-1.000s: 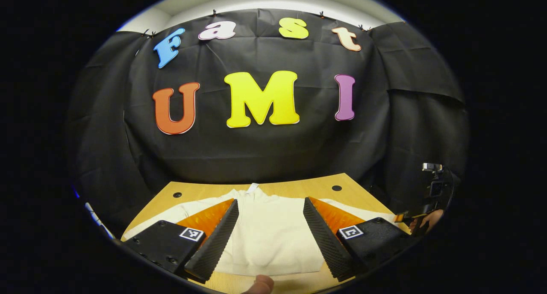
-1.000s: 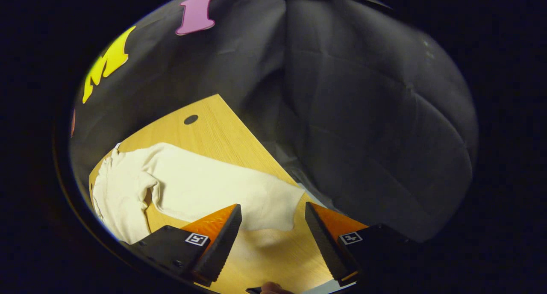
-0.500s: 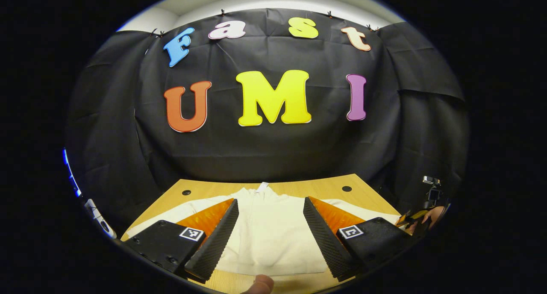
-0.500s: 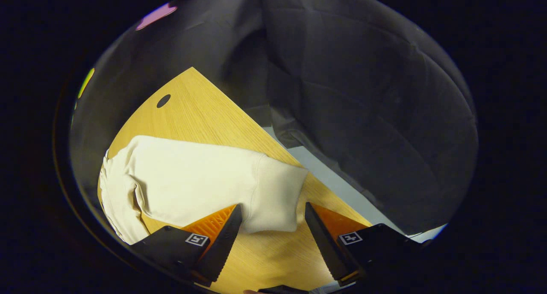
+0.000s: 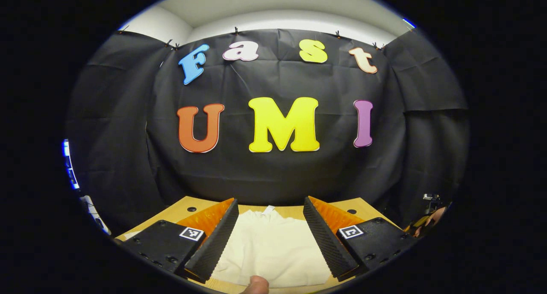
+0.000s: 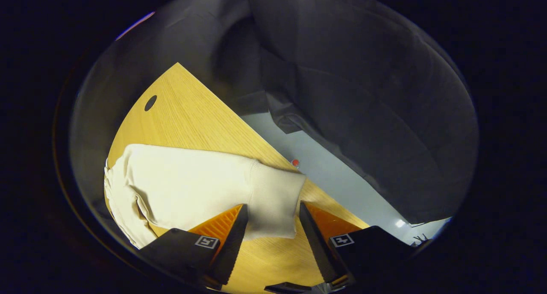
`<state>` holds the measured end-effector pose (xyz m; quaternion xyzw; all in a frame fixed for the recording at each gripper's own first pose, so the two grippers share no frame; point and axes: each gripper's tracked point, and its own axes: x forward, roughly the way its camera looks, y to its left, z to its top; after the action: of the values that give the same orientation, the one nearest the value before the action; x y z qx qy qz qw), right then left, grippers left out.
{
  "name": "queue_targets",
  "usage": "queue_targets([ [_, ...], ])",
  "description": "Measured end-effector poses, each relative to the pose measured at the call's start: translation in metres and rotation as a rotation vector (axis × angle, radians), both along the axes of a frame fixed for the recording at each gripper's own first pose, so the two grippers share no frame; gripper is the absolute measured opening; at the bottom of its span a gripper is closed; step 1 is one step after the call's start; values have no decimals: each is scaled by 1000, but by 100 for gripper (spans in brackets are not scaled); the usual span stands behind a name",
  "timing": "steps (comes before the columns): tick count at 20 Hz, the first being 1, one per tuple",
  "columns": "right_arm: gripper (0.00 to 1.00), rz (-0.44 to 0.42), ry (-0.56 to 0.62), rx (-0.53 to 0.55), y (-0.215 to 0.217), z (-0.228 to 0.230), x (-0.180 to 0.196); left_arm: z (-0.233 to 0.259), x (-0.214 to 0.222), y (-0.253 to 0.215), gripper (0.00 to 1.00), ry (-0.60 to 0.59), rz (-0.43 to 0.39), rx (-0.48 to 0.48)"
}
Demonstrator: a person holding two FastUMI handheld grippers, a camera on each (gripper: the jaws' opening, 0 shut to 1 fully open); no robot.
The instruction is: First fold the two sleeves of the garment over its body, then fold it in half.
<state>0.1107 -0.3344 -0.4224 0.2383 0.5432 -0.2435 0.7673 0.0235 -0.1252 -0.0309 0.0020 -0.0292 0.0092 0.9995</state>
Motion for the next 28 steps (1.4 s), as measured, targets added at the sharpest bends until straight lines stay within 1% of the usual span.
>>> queue_targets([
  [1, 64, -2, 12, 4, 0, 1, 1, 9, -2, 5, 99, -49, 10, -7],
  [3, 64, -9, 36, 17, 0, -1, -1, 21, -4, 11, 99, -110, 30, 4],
  [4, 64, -22, 46, 18, -3, -1, 0, 20, -6, 12, 98, -108, 33, 16],
  [6, 53, -51, 61, 41, -2, -1, 4, 20, -11, 13, 98, -114, 34, 16],
  [8, 52, -45, 72, 55, -6, -3, 4, 18, -15, 12, 98, -98, 33, 15],
  [9, 29, -58, 76, 62, -6, -1, 6, 17, -15, 14, 98, -89, 36, 13],
  [12, 28, -49, 64, 84, -4, -3, 11, 12, -19, 16, 98, -72, 40, 7],
  [14, 10, -61, 64, 95, 0, -1, 9, 12, -21, 20, 98, -66, 39, 26],
  [16, 10, -74, 63, 99, 0, -2, 9, 11, -24, 21, 98, -63, 19, 41],
  [18, 9, -61, 52, 70, -1, 9, 8, 1, -24, 30, 98, -32, 5, 53],
  [20, 9, -48, 36, 46, 2, 22, 8, -8, -24, 38, 98, 4, -6, 45],
  [21, 10, -39, 19, 26, 4, 32, 10, -9, -24, 42, 98, 13, -17, 37],
  [22, 7, -35, 7, 12, 6, 41, 12, -9, -23, 46, 98, 11, -22, 36],
  [23, 10, -33, -8, 2, 9, 53, 15, -8, -24, 51, 98, 9, -25, 38],
  [26, 9, -8, -56, -33, 21, 89, 24, -10, -21, 59, 98, 7, -57, 35],
  [28, 10, 18, -98, -51, 38, 117, 35, -12, -19, 67, 98, 5, -67, 38],
])
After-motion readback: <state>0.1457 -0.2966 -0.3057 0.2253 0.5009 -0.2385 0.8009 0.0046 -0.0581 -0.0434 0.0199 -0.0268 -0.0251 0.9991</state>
